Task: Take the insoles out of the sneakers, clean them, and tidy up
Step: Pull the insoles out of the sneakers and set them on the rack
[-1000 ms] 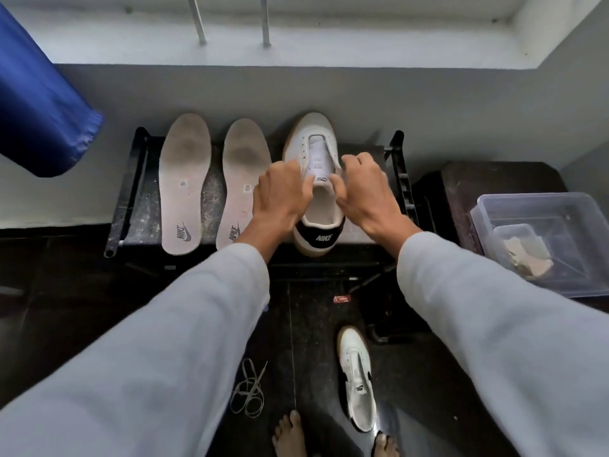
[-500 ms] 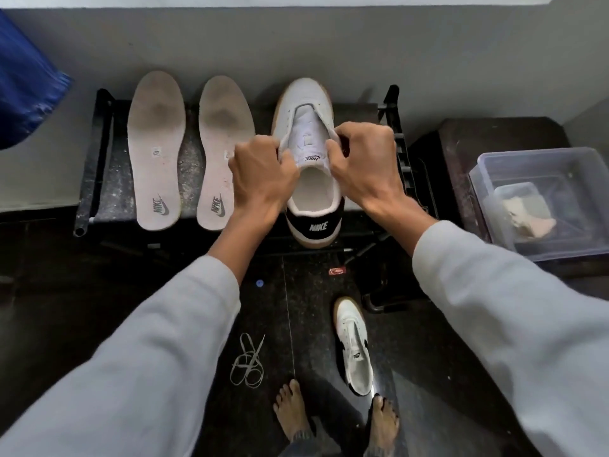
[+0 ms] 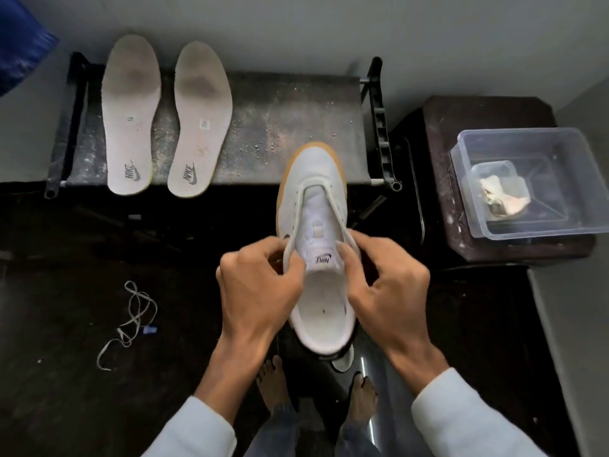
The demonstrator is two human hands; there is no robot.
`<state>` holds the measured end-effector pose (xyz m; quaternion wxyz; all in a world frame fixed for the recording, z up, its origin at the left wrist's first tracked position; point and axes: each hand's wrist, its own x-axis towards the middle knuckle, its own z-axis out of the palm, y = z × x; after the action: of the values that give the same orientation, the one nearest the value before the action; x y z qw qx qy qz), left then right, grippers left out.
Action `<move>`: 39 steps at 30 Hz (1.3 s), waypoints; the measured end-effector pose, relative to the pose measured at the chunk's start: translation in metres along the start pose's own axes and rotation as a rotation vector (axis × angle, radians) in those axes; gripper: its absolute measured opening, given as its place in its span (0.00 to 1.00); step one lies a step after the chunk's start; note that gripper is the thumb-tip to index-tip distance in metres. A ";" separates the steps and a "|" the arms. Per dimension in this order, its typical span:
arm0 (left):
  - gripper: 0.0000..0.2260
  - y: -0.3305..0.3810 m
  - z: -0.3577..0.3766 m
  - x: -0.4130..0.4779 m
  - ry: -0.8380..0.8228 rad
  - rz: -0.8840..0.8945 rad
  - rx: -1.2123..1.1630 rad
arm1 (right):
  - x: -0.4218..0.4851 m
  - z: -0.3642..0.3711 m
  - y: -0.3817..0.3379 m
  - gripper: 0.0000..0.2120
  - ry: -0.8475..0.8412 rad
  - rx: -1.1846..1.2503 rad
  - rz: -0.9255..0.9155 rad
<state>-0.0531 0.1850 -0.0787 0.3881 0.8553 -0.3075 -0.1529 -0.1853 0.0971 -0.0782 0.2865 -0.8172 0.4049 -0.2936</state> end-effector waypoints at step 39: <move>0.19 -0.367 0.333 -0.168 -0.310 -0.665 0.237 | -0.243 0.251 0.347 0.07 -0.821 -0.124 0.591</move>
<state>-0.1986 0.2906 -0.5703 0.1647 0.9140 -0.0841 -0.3612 -0.2989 0.1802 -0.5499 0.4439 -0.7310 0.4896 0.1697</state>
